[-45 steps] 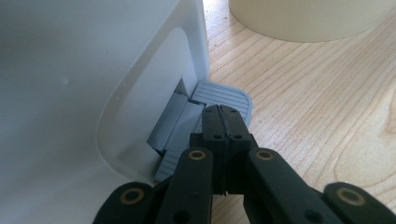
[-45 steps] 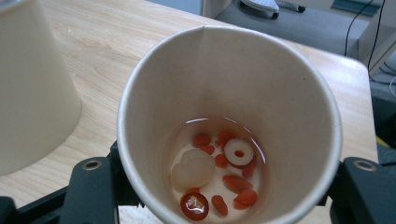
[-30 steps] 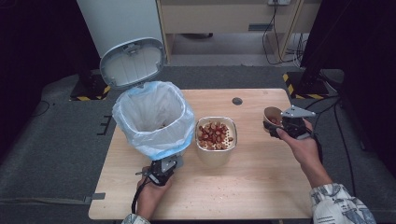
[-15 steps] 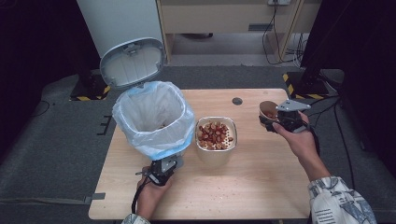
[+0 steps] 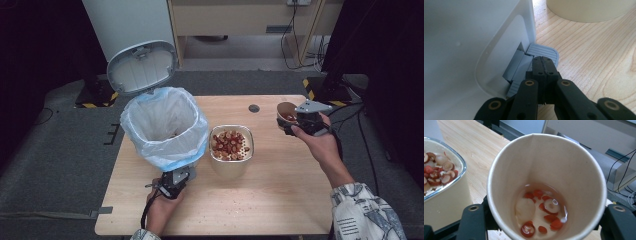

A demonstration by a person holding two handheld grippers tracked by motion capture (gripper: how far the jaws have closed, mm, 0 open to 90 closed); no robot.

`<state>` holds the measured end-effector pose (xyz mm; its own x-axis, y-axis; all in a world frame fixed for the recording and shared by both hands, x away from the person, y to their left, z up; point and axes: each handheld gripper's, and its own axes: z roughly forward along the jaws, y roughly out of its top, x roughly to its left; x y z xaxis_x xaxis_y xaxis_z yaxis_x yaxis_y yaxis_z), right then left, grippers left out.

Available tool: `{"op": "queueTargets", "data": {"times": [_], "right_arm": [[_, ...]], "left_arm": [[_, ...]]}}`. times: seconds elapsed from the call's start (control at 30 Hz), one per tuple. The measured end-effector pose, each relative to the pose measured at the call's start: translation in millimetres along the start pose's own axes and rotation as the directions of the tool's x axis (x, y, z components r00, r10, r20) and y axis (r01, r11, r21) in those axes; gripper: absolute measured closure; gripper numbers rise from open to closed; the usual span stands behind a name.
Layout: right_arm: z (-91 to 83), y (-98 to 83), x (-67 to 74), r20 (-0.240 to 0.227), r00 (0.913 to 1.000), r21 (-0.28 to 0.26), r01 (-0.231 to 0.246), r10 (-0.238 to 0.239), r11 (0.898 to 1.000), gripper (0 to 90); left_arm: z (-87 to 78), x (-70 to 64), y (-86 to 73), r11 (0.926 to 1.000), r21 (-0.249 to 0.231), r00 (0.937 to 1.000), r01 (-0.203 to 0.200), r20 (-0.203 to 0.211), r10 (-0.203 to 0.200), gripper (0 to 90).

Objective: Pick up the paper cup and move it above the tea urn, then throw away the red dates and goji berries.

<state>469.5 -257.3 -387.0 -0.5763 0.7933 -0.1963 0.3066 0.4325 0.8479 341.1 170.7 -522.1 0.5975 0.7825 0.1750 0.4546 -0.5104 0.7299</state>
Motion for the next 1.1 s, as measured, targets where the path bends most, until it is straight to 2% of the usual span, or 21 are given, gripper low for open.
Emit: {"op": "queueTargets", "data": {"times": [0.23,0.37,0.77,1.1], "right_arm": [[2.8,10.3,-0.8,0.001,0.9998,-0.008,0.017,-0.017,1.0,34.9],[6.3,16.7,3.1,-0.02,0.9985,-0.007,0.051,-0.051,0.999,34.9],[12.7,34.6,6.7,-0.053,0.9978,-0.047,0.037,-0.039,0.998,34.9],[13.8,48.5,12.2,-0.066,0.996,-0.06,0.056,-0.06,0.997,34.9]], "left_arm": [[0.0,0.1,-0.2,1.0,-0.001,1.0,0.002,0.0,-0.002,89.4],[-0.1,0.1,-0.2,1.0,0.0,1.0,0.004,0.0,-0.004,89.5],[-0.1,0.1,-0.4,1.0,-0.002,1.0,0.006,0.0,-0.006,89.4],[-0.1,0.1,-0.3,1.0,-0.001,1.0,0.004,-0.001,-0.004,89.5]]}}
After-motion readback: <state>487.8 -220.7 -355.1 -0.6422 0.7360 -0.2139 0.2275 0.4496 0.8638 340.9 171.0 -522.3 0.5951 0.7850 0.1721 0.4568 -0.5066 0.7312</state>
